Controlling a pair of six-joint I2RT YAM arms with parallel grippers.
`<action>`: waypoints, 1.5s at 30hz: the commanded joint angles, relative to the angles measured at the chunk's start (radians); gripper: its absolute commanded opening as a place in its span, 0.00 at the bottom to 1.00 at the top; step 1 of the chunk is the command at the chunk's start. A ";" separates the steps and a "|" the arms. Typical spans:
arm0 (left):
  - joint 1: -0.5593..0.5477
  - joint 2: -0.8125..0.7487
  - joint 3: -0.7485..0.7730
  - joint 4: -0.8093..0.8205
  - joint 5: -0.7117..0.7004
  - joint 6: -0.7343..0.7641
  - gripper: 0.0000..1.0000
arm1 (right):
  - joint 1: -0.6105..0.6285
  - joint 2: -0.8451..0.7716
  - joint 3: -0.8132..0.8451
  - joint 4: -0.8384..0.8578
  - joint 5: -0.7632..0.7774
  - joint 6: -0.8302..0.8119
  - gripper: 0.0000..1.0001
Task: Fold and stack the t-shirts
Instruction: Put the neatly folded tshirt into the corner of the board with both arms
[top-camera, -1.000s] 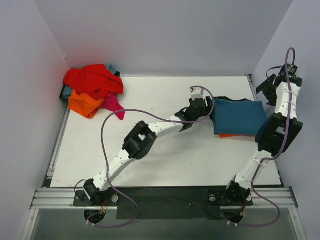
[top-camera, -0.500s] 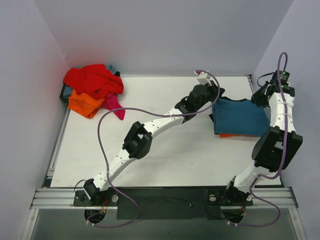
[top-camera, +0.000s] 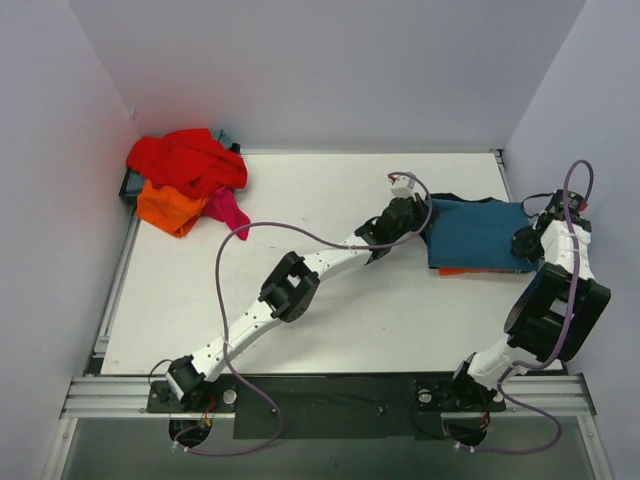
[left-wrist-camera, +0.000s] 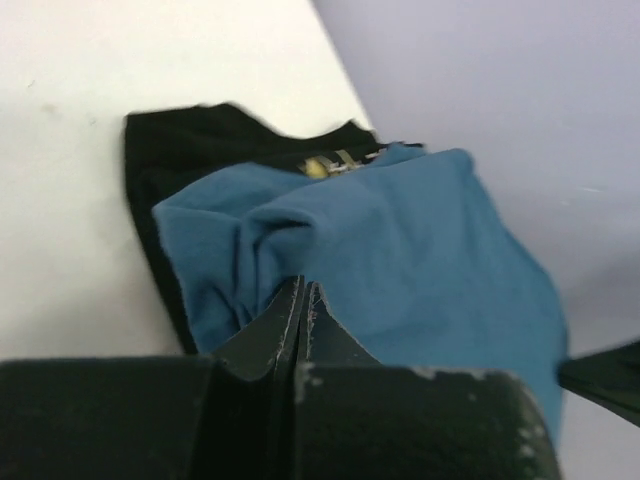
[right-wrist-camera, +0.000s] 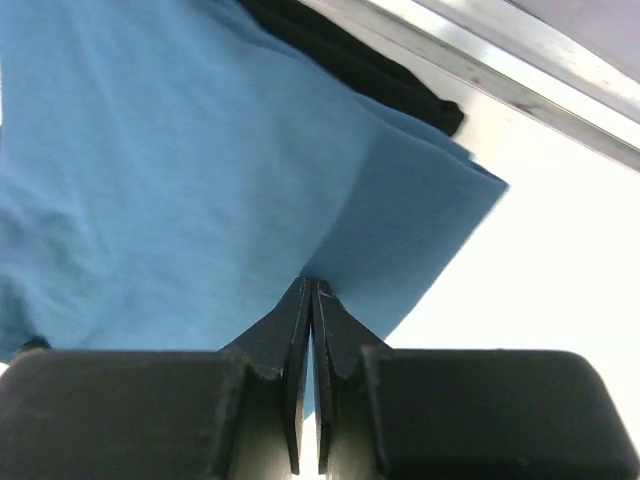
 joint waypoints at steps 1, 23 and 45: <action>0.014 0.025 0.043 0.030 -0.076 -0.085 0.00 | -0.009 -0.100 -0.074 0.022 0.131 0.090 0.00; 0.034 -0.435 -0.493 0.189 0.062 -0.053 0.00 | 0.150 -0.146 0.031 -0.020 0.237 -0.027 0.00; -0.065 -0.365 -0.548 0.080 0.237 -0.234 0.00 | 0.072 0.404 0.494 -0.090 0.122 -0.038 0.00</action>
